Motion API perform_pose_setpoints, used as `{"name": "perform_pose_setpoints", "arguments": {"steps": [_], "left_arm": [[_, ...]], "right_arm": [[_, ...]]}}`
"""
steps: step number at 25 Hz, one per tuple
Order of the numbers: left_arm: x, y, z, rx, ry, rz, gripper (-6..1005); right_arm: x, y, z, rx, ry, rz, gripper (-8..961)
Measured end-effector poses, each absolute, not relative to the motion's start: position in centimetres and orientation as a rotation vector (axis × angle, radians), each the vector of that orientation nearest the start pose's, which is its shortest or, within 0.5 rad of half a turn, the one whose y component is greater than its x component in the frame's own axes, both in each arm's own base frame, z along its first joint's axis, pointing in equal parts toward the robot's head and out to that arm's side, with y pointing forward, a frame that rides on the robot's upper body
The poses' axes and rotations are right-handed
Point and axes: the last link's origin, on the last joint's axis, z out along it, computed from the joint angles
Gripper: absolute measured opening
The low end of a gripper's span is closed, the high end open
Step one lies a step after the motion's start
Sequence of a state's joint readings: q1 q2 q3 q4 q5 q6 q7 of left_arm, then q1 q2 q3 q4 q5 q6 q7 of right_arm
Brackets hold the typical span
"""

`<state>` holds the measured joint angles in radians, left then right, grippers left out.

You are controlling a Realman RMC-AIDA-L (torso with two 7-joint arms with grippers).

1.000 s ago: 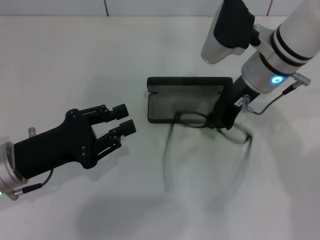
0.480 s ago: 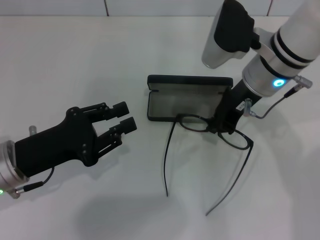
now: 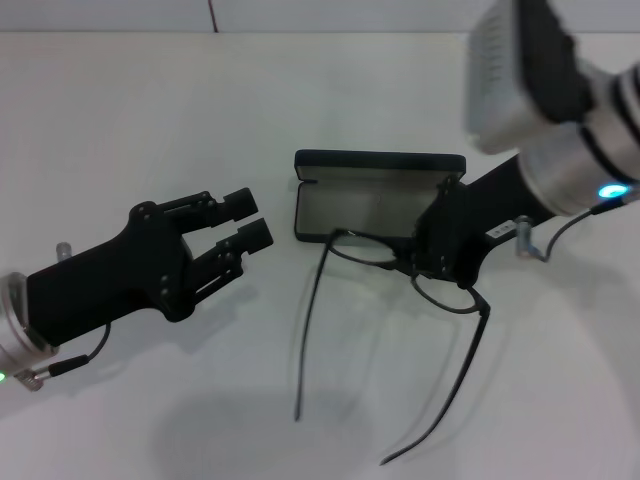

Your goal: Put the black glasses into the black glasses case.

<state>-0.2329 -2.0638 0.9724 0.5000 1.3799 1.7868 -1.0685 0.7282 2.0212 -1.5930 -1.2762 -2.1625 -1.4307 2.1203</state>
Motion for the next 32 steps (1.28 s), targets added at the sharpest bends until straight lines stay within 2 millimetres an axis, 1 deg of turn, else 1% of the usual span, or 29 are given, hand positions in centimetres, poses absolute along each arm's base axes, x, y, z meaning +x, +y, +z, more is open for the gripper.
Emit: {"name": "perform_pose_setpoints", "arguments": {"steps": [2, 4, 6, 7, 10, 12, 16, 19, 22, 24, 28, 32], "left_arm": [[-27.5, 24.2, 0.3, -2.446, -0.520, -1.332, 342], [-26.8, 24.6, 0.2, -2.434, -0.539, -1.379, 341], [-26.1, 25.0, 0.3, -2.425, -0.524, -1.424, 341], [-25.7, 25.1, 0.3, -2.430, -0.499, -1.446, 341], [-24.4, 25.7, 0.3, -2.461, -0.424, -1.503, 340], [-23.2, 26.5, 0.0, -2.497, -0.395, -1.544, 293], [-21.1, 27.3, 0.0, -2.556, -0.320, -1.635, 199], [-20.3, 27.2, 0.3, -2.561, -0.265, -1.701, 129], [-19.6, 26.9, 0.7, -2.565, -0.206, -1.768, 89], [-19.2, 26.8, 0.6, -2.578, -0.189, -1.797, 63], [-18.5, 26.5, 0.1, -2.615, -0.174, -1.834, 60], [-18.2, 26.6, -0.5, -2.638, -0.192, -1.832, 57]], "right_arm": [[10.3, 34.2, -3.2, -3.054, 0.080, -0.090, 63], [11.2, 33.7, -1.6, -3.030, 0.096, 0.097, 58], [12.1, 33.4, -0.2, -2.998, 0.124, 0.273, 57], [12.7, 33.2, 0.2, -2.985, 0.137, 0.334, 57], [14.3, 32.8, 1.0, -2.950, 0.160, 0.490, 56], [15.7, 32.2, 1.3, -2.916, 0.174, 0.620, 56], [17.3, 31.3, 1.9, -2.847, 0.143, 0.831, 56], [18.0, 31.2, 2.1, -2.821, 0.151, 0.925, 56], [18.6, 31.4, 2.2, -2.803, 0.175, 0.959, 56], [18.9, 31.4, 2.2, -2.795, 0.180, 0.970, 56], [19.1, 31.5, 1.8, -2.782, 0.180, 1.020, 56], [18.5, 31.6, 1.4, -2.796, 0.147, 1.092, 56]]}}
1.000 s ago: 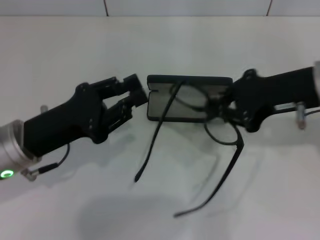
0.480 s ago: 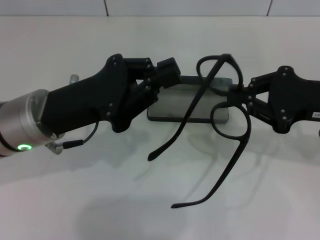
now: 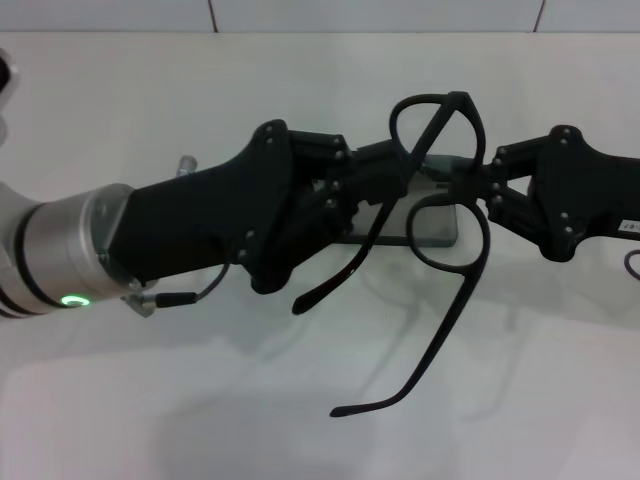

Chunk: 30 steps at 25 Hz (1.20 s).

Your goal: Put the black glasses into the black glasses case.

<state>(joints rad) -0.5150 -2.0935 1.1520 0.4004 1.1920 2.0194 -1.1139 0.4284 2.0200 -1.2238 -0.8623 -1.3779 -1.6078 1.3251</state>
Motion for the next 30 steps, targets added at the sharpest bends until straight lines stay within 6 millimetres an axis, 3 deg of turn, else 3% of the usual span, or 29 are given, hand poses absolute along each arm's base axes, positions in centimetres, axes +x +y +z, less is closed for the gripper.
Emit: {"name": "perform_pose_setpoints", "arguments": {"steps": [17, 30], "left_arm": [[-19.1, 26.4, -2.4, -2.629, -0.332, -1.775, 54], [-18.9, 26.1, -2.2, -2.619, -0.316, -1.820, 55]], "right_arm": [[17.0, 31.2, 1.4, -2.798, 0.068, 1.237, 55], [17.8, 31.2, 0.7, -2.799, 0.122, 1.232, 55]]}}
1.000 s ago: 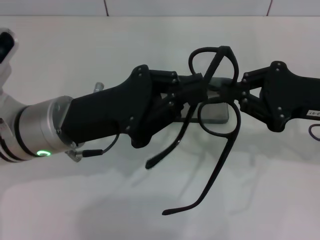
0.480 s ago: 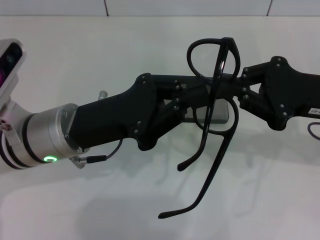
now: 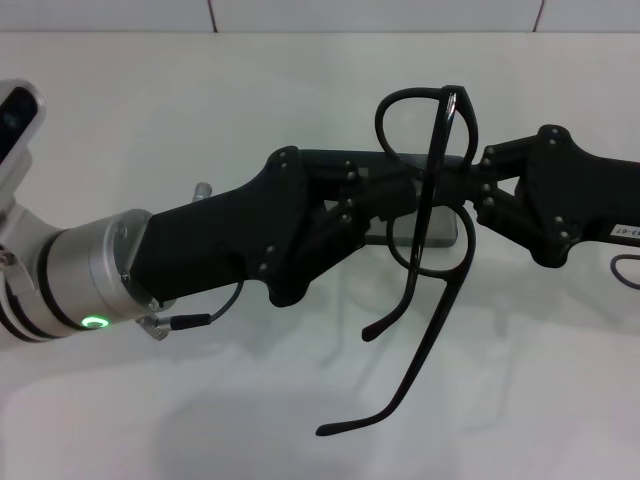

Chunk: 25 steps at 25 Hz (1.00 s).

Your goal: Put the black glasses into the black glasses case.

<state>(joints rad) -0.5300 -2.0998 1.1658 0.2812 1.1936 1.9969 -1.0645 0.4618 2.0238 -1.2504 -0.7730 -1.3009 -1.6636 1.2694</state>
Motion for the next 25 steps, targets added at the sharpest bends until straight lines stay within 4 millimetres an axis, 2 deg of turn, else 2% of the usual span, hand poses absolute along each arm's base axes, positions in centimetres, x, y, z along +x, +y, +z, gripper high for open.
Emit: {"name": "perform_pose_setpoints", "arguments": {"steps": [12, 25], "left_arm": [[-18.8, 26.1, -3.2, -2.650, -0.344, -1.784, 55], [-19.2, 26.6, -3.5, -2.615, -0.394, -1.739, 54]], "right_arm": [[16.3, 31.7, 0.0, -2.813, 0.090, 1.291, 53], [16.1, 31.6, -0.2, -2.824, 0.083, 1.296, 50]]}}
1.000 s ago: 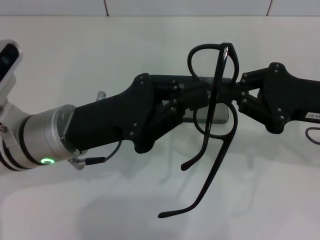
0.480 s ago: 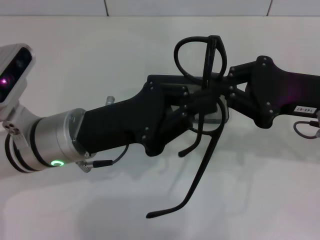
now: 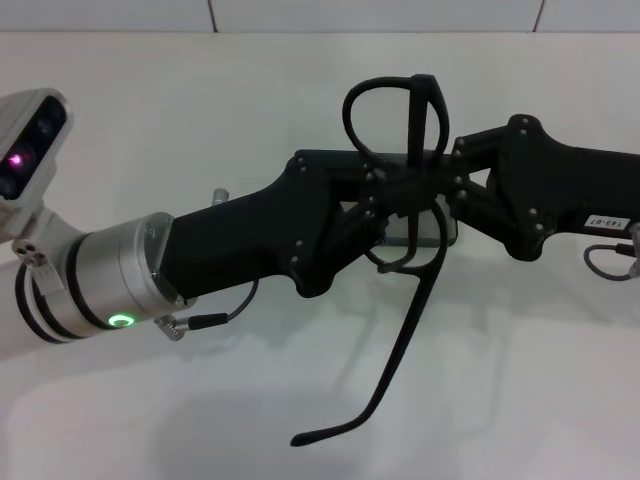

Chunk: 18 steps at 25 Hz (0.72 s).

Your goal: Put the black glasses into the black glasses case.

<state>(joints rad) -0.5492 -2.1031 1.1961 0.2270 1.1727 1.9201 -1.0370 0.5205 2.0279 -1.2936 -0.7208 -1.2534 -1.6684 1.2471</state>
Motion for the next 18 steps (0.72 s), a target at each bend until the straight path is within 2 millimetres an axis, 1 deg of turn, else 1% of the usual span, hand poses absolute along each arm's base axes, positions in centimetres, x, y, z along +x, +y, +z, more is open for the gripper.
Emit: {"name": "perform_pose_setpoints", "arguments": {"steps": [12, 18], "left_arm": [[-19.22, 26.81, -3.51, -2.603, -0.400, -1.733, 54], [-19.17, 26.04, -2.73, -2.612, -0.348, -1.801, 54]], "right_arm": [[16.30, 31.58, -0.31, -2.822, 0.087, 1.290, 48], [16.80, 31.74, 0.36, -2.753, 0.098, 1.333, 47]]}}
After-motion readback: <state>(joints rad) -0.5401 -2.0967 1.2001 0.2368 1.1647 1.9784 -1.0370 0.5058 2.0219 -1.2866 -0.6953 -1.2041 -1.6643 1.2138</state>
